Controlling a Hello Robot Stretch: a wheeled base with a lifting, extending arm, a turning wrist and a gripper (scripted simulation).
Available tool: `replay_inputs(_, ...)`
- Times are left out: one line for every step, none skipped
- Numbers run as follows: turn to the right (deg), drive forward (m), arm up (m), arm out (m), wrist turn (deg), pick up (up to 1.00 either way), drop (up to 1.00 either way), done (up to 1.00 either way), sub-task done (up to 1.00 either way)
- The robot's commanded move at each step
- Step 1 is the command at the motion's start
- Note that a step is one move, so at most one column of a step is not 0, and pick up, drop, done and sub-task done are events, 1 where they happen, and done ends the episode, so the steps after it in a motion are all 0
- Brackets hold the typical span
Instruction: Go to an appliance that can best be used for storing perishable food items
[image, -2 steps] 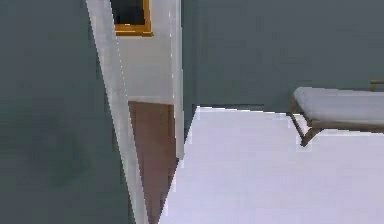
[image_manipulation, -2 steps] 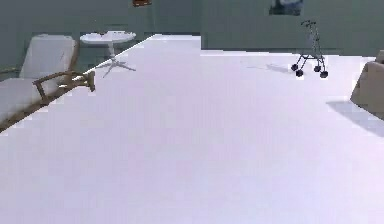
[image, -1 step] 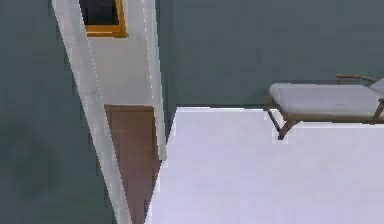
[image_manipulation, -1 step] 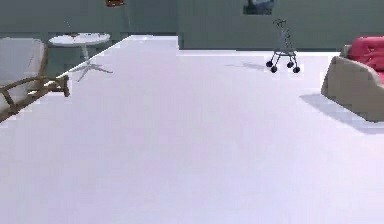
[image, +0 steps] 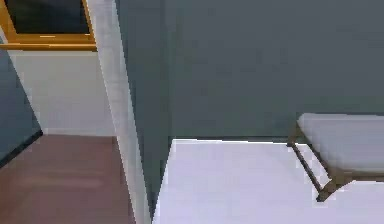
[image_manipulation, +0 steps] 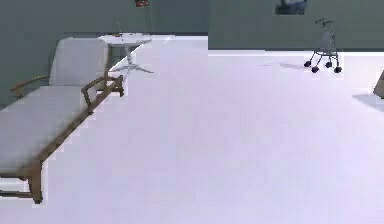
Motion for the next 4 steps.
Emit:
replay_inputs(-45.0, 0.0, 0.0, 0.0, 0.0, 0.0, 0.0, 0.0, 0.0)
replay_inputs(-18.0, 0.0, 0.0, 0.0, 0.0, 0.0, 0.0, 0.0, 0.0)
replay_inputs(0.0, 1.0, 0.0, 0.0, 0.0, 0.0, 0.0, 0.0, 0.0)
replay_inputs(-3.0, 0.0, 0.0, 0.0, 0.0, 0.0, 0.0, 0.0, 0.0)
